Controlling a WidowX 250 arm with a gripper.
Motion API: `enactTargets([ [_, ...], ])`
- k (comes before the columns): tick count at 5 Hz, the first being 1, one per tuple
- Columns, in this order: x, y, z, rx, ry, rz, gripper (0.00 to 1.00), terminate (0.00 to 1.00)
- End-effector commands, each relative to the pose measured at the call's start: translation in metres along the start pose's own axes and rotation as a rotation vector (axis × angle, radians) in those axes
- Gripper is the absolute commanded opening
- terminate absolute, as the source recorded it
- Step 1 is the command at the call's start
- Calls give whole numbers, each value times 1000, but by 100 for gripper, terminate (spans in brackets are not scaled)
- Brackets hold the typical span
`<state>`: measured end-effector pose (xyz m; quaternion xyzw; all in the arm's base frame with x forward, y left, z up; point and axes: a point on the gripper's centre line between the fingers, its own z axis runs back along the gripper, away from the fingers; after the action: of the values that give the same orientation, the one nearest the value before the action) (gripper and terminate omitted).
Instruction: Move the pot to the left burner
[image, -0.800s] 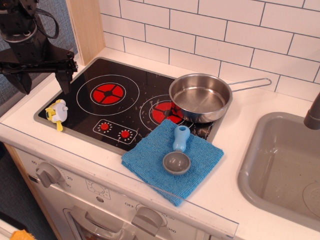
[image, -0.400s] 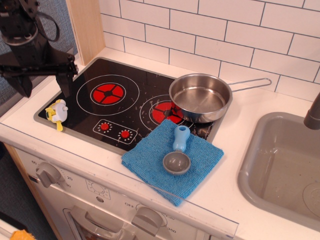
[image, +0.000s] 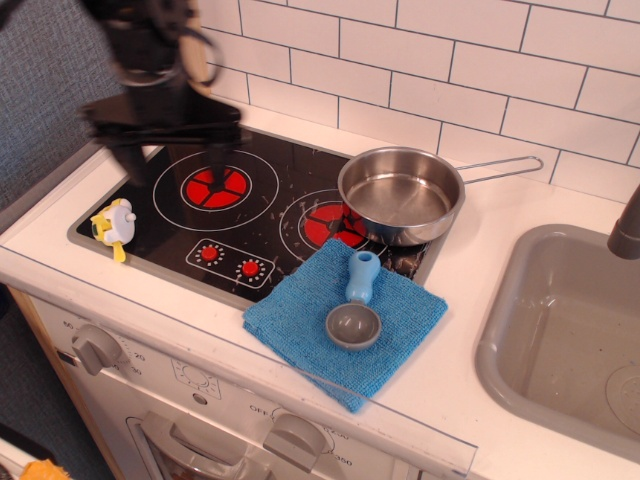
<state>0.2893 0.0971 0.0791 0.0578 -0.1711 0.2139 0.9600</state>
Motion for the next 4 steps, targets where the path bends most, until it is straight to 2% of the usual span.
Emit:
enactTargets([
  [1, 24, -72, 2, -117, -52, -114, 100, 0],
  [2, 36, -88, -8, -156, -43, -89, 100, 0],
  [4, 46, -102, -42, -186, 4, -96, 100, 0],
])
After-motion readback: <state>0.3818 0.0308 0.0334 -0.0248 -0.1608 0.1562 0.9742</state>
